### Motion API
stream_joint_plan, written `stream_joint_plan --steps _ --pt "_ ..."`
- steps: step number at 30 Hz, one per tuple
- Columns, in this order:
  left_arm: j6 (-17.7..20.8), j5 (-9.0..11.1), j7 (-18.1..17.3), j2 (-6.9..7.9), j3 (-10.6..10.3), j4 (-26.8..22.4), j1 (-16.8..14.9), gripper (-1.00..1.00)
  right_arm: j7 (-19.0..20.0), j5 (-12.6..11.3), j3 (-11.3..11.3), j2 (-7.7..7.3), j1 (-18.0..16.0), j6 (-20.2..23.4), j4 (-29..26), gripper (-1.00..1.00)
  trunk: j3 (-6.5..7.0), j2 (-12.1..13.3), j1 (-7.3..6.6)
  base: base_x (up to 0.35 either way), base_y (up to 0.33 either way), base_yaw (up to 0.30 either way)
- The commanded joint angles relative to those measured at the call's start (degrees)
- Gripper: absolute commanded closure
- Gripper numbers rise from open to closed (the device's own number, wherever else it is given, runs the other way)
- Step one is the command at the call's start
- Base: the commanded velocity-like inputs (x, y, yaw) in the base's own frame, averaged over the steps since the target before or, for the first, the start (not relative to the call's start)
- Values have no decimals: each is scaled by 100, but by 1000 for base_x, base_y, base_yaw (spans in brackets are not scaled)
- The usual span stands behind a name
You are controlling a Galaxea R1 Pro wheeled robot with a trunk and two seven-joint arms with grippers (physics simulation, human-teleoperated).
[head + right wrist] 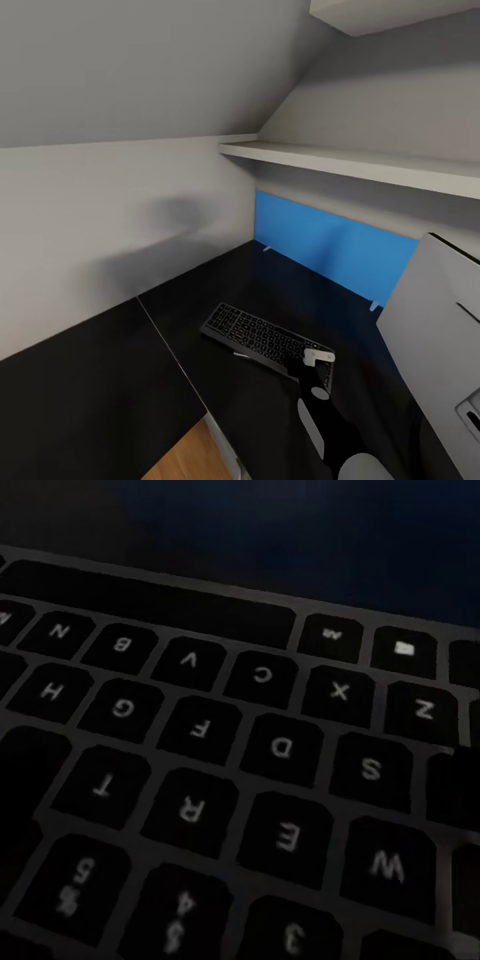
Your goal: In the bedroom, organize the workspace by keeping the computer under the desk, ensuring the monitor is on the desk, placing the keyboard on the desk next to the monitor, placing the mouse on the desk next to the keyboard, moving the folder from the swivel chair onto the desk next to the mouse, stacking the notebook on top of the folder with the pen on top of the notebook, and positioning the swivel chair next to the desk.
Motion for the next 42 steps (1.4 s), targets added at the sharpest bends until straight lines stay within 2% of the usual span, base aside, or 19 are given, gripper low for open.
stream_joint_plan --steps 1,24,31,42 --pt "-19 28 17 1 -20 4 -4 -100 -18 -62 6 0 -1 -19 181 -100 -6 -3 0 0 0 0" --pt "-19 28 0 11 -20 4 -4 -100 -18 -55 6 0 -1 -20 181 -100 -6 -3 0 -63 0 0" --pt "-19 28 1 11 -20 4 -4 -100 -18 -55 6 0 -1 -20 187 -100 -6 -3 0 -197 0 0" --pt "-19 28 3 11 -20 4 -4 -100 -16 -56 6 0 -1 -20 189 -100 -6 -3 0 -20 0 0"
